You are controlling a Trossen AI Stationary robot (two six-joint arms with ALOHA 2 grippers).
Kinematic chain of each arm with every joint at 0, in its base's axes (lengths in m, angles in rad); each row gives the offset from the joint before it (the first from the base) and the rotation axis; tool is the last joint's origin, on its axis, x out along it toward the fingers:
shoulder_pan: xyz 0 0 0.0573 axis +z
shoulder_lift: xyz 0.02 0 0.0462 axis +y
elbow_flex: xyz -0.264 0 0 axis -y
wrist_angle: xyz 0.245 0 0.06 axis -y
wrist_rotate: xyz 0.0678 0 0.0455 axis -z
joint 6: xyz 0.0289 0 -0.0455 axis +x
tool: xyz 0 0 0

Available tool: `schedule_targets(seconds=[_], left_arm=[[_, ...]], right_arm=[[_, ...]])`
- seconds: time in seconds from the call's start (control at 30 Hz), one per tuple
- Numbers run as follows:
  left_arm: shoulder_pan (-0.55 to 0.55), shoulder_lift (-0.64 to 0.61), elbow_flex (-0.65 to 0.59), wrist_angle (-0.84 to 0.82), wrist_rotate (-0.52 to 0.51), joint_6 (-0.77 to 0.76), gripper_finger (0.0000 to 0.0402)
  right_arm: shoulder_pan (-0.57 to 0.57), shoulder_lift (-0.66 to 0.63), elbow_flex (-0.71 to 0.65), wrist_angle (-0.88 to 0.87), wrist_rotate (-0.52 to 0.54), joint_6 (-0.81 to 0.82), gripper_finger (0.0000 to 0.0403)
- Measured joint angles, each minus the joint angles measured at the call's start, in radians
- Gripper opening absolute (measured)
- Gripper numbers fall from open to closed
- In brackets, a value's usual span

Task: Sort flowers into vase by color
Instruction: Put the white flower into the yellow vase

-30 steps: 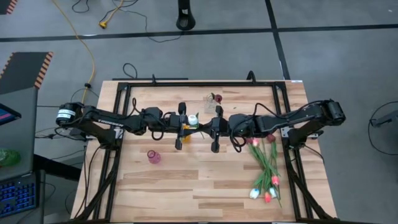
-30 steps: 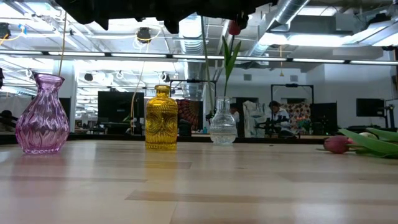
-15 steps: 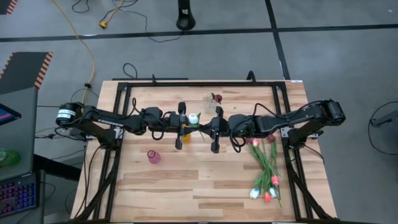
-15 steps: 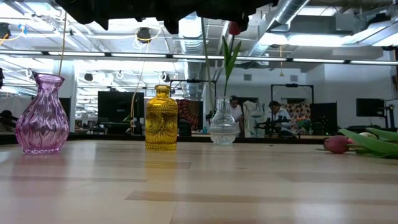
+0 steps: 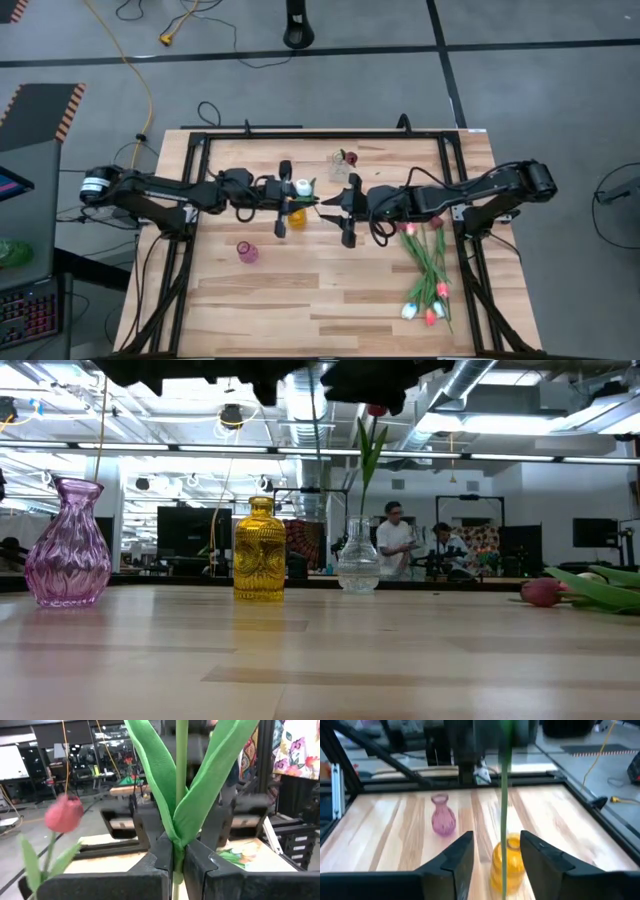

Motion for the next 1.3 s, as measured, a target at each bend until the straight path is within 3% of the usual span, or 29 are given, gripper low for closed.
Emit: schedule_targets(seconds=[0.23, 0.57, 1.3], left_arm=[[0.000, -0.199, 0.000, -0.168, -0.018, 0.010, 0.0009], [0.000, -0.402, 0.000, -0.381, -0.145, 0.080, 0.0009], [0.000, -0.320, 0.000, -0.415, -0.153, 0.030, 0.0009]], right_arm=[[0.000, -0.001, 0.000, -0.078, 0.000, 0.025, 0.0203], [-0.001, -0.001, 0.000, -0.122, 0.000, 0.026, 0.0199], [-0.001, -0.001, 0.000, -0.139, 0.000, 0.044, 0.0199]])
